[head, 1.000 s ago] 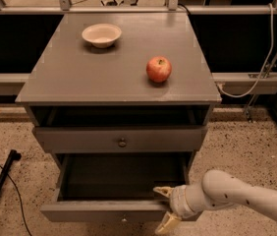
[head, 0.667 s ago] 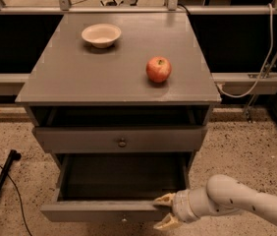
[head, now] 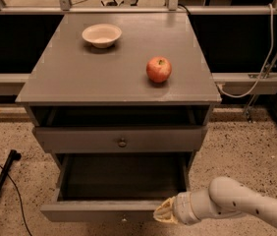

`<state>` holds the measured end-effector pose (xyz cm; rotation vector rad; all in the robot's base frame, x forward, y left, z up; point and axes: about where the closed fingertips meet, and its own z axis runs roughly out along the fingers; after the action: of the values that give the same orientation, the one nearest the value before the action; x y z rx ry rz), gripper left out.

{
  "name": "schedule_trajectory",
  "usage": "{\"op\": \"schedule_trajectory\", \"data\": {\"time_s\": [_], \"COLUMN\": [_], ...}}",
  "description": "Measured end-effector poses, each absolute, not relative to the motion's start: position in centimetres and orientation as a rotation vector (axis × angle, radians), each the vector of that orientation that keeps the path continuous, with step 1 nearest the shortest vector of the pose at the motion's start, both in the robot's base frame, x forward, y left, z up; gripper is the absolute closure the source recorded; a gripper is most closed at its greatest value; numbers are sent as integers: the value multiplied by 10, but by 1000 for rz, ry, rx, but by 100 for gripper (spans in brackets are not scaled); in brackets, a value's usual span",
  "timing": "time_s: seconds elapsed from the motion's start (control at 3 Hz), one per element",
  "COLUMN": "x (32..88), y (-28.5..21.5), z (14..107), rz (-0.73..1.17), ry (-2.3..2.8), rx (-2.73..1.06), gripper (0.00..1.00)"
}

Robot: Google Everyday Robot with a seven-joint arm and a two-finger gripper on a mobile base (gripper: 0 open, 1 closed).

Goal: Close middle drawer

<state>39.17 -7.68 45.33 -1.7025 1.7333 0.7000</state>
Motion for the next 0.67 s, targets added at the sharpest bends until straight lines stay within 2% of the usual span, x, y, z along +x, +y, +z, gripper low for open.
{"op": "schedule_trajectory", "data": {"time_s": [0.33,0.67], "x": [391,390], "y": [-76,-79], "z": [453,452], "rz": [695,657], "ry": [1728,1711], "rx": [-1701,-1690], "gripper": [100,100]}}
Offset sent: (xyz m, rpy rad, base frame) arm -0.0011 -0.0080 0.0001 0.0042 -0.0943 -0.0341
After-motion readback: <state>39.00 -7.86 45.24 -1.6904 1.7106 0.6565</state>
